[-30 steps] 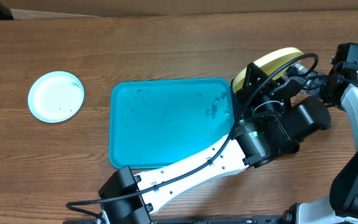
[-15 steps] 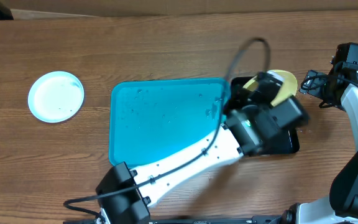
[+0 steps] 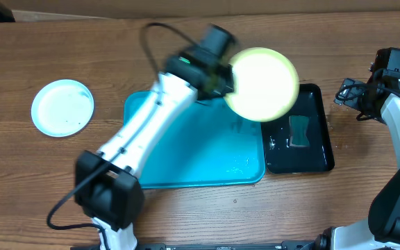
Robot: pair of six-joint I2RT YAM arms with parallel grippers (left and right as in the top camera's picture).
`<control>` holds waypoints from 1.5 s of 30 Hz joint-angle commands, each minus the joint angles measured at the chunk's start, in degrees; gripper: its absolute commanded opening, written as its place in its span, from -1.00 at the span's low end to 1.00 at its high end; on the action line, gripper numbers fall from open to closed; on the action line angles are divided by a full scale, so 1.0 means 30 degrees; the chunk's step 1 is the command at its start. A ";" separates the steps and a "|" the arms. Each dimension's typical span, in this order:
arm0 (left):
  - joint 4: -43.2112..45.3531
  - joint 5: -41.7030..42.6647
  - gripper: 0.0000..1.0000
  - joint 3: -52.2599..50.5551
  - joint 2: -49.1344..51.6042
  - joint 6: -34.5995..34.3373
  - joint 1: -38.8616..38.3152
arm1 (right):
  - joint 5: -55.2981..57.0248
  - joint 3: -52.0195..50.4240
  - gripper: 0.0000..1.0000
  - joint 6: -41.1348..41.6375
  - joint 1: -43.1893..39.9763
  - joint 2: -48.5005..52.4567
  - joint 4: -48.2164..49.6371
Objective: Clean dirty plates on tray and stack at the side
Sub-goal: 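Swing the yellow plate left and lower it onto the plate stack, then release the yellow plate and raise the left gripper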
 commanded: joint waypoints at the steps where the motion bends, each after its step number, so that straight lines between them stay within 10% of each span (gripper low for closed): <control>1: -0.0852 0.2834 -0.92 -0.0124 -0.0262 -0.0262 0.2681 | 0.0058 0.0197 1.00 0.0073 -0.0058 -0.0015 0.0066; 19: -0.7118 -0.8298 -0.91 -0.0182 -0.0262 0.0248 1.4039 | 0.0058 0.0197 1.00 0.0073 -0.0058 -0.0015 0.0066; 45: -0.3796 -1.0885 -0.92 -0.2331 -0.0255 -0.0678 1.8673 | 0.0058 0.0197 1.00 0.0073 -0.0058 -0.0015 0.0066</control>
